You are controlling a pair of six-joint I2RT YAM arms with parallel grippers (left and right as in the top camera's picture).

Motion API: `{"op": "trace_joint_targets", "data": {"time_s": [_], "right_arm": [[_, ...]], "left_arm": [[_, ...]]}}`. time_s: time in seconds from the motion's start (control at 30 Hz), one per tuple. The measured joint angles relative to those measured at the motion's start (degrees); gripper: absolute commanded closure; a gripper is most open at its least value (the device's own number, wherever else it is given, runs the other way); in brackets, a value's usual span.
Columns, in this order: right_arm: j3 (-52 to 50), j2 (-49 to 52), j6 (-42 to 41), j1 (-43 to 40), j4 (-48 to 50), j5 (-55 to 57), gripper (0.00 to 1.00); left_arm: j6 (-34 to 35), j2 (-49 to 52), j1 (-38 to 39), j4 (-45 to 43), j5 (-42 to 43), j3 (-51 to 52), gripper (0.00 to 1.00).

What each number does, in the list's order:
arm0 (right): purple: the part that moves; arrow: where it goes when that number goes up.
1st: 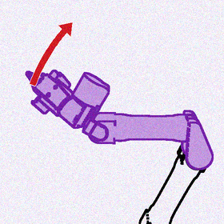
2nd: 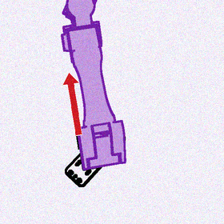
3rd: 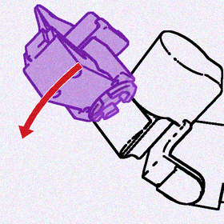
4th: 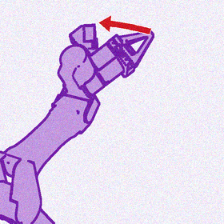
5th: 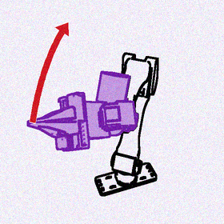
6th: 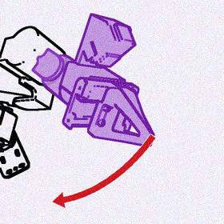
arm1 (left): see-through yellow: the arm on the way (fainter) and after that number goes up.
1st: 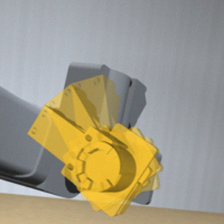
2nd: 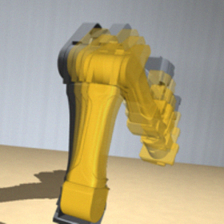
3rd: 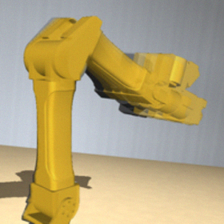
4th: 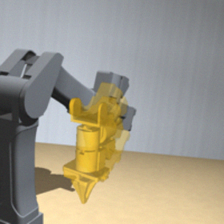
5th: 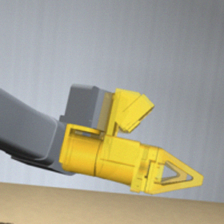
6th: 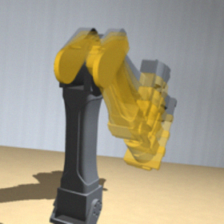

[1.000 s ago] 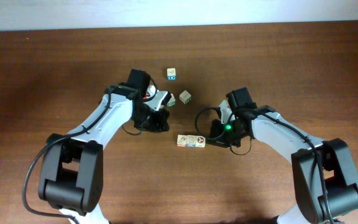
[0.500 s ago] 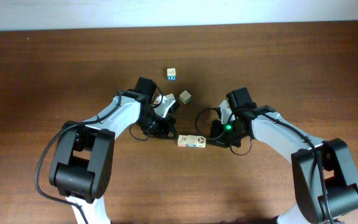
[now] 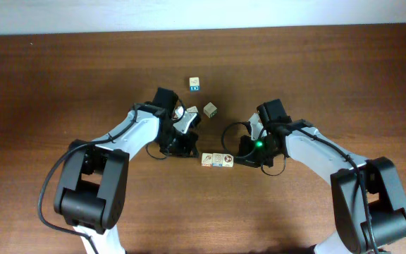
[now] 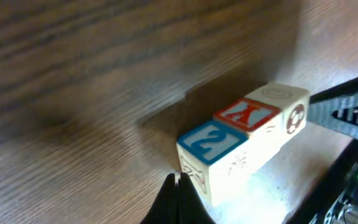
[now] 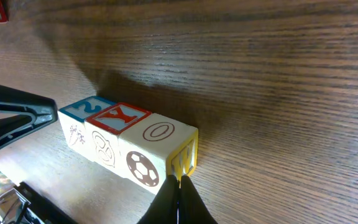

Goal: Rotate 3 blocks

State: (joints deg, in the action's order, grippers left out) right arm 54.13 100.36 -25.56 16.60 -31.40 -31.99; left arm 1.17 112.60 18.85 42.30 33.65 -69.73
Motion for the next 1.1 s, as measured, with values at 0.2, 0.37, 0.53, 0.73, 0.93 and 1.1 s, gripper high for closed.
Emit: {"op": "trace_joint_targets", "data": {"time_s": [0.2,0.37,0.53,0.73,0.93,1.1], "right_arm": [[0.0,0.0,0.0,0.0,0.0,0.0,0.96],[0.0,0.0,0.0,0.0,0.1,0.0,0.96],[0.0,0.0,-1.5,-0.7,0.0,0.0,0.96],[0.0,0.0,-4.3,-1.6,0.0,1.6,0.96],[0.0,0.0,-5.6,0.6,0.1,3.7,0.96],[0.0,2.1,-5.5,1.1,1.3,3.8,0.96]], "left_arm": [[1.9,-0.1,0.0,-4.9,2.0,2.6,1.0],[1.9,-0.1,0.0,-4.6,3.1,2.6,1.0],[1.9,-0.1,0.0,-4.0,3.3,2.6,1.0],[3.2,-0.1,0.0,-4.0,3.3,2.6,1.0],[3.4,-0.1,0.0,-4.2,3.3,2.6,1.0],[3.4,-0.1,0.0,-4.8,3.3,2.6,1.0]]}}
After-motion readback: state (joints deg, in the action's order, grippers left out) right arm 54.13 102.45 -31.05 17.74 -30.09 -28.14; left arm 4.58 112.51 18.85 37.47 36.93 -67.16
